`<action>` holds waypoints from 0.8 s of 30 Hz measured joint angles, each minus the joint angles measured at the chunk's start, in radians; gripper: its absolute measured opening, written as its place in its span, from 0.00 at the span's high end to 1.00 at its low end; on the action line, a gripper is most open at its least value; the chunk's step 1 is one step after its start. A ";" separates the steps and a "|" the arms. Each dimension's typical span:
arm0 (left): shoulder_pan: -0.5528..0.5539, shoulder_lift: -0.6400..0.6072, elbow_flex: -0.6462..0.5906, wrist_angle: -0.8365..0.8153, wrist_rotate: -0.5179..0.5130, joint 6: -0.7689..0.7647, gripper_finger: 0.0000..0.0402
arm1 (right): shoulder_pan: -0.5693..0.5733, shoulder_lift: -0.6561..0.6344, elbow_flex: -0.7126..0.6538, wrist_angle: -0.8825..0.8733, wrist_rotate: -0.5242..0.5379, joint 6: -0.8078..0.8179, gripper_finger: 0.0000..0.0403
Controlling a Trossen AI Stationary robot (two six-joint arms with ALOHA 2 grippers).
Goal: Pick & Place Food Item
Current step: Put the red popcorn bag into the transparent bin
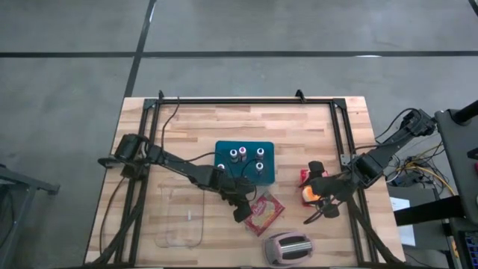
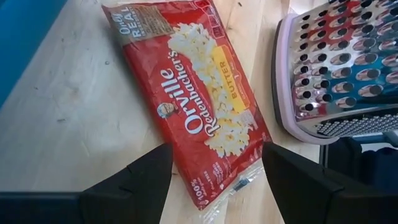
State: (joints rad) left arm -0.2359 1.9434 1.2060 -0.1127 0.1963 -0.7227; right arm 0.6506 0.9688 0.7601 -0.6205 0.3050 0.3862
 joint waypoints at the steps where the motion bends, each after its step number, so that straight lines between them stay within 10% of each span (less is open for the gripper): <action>1: -0.001 0.000 0.000 -0.002 0.000 -0.001 0.37 | 0.000 0.000 0.000 0.000 0.000 0.000 0.33; 24: -0.017 0.105 0.021 -0.008 0.000 -0.044 0.37 | 0.000 0.000 -0.001 -0.005 -0.001 0.006 0.33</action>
State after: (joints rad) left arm -0.2528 2.0482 1.2270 -0.1210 0.1962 -0.7668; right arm 0.6506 0.9684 0.7593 -0.6256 0.3044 0.3920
